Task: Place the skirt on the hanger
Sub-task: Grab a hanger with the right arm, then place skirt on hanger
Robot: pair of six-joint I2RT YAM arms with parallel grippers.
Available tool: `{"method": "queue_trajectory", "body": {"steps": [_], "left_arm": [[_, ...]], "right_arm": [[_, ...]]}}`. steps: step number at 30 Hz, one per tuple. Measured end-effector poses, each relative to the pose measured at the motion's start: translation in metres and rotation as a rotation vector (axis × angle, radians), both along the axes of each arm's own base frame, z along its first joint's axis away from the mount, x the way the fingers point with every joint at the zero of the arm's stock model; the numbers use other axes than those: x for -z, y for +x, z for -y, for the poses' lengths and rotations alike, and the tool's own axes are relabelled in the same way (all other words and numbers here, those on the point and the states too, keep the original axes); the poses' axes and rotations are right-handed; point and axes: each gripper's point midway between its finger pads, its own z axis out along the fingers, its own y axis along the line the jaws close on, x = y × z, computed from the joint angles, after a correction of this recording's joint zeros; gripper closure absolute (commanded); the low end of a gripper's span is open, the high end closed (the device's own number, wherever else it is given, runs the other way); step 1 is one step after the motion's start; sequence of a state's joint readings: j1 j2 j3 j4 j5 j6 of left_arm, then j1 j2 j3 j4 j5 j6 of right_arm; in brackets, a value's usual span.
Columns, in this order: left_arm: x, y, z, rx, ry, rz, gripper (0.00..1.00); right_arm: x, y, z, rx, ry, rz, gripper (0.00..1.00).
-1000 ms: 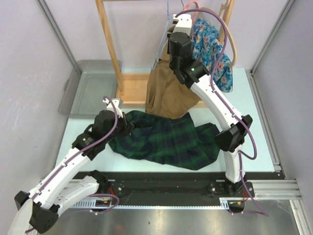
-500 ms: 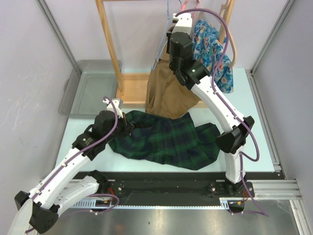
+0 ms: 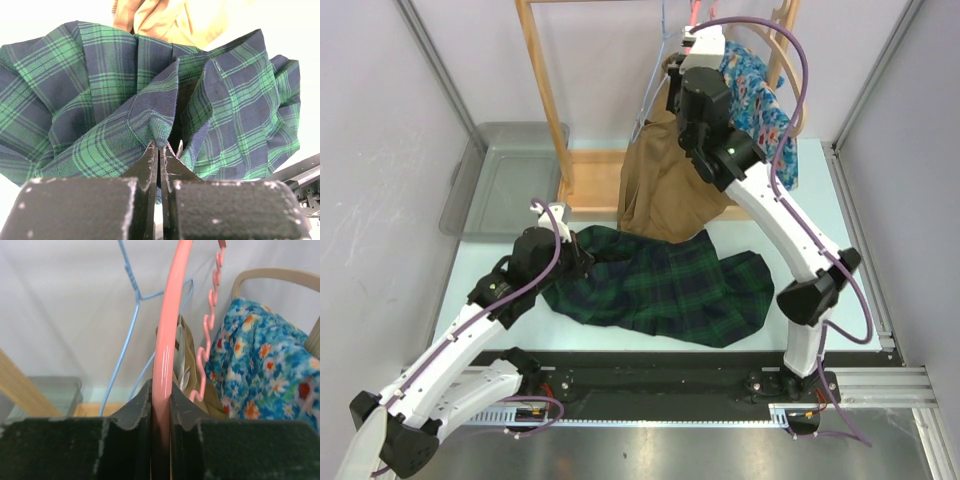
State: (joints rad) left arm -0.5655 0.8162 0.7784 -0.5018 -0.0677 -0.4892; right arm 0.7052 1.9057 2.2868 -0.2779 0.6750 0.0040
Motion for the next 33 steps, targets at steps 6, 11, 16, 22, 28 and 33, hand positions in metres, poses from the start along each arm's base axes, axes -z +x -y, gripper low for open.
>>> {"method": "queue_trajectory", "body": {"steps": [6, 11, 16, 22, 28, 33], "left_arm": [[-0.001, 0.001, 0.0, -0.001, -0.001, 0.004, 1.0], [0.0, 0.003, -0.002, -0.014, 0.009, 0.007, 1.0], [0.003, 0.007, -0.008, -0.042, 0.042, 0.016, 1.0], [0.009, 0.01, -0.021, -0.096, 0.091, 0.024, 1.0], [0.014, 0.012, -0.038, -0.167, 0.148, 0.02, 1.0], [0.016, 0.012, -0.044, -0.188, 0.173, 0.016, 1.0]], "right_arm": [[-0.006, -0.067, 0.01, -0.094, 0.005, -0.013, 1.0], [-0.033, -0.145, 0.038, -0.197, 0.039, 0.004, 1.0], [-0.051, -0.213, 0.089, -0.29, 0.089, 0.027, 1.0], [-0.024, -0.283, 0.133, -0.445, 0.081, -0.004, 1.0], [0.034, -0.316, 0.112, -0.666, -0.031, -0.169, 1.0], [0.083, -0.347, 0.097, -0.85, -0.122, -0.331, 1.0]]}}
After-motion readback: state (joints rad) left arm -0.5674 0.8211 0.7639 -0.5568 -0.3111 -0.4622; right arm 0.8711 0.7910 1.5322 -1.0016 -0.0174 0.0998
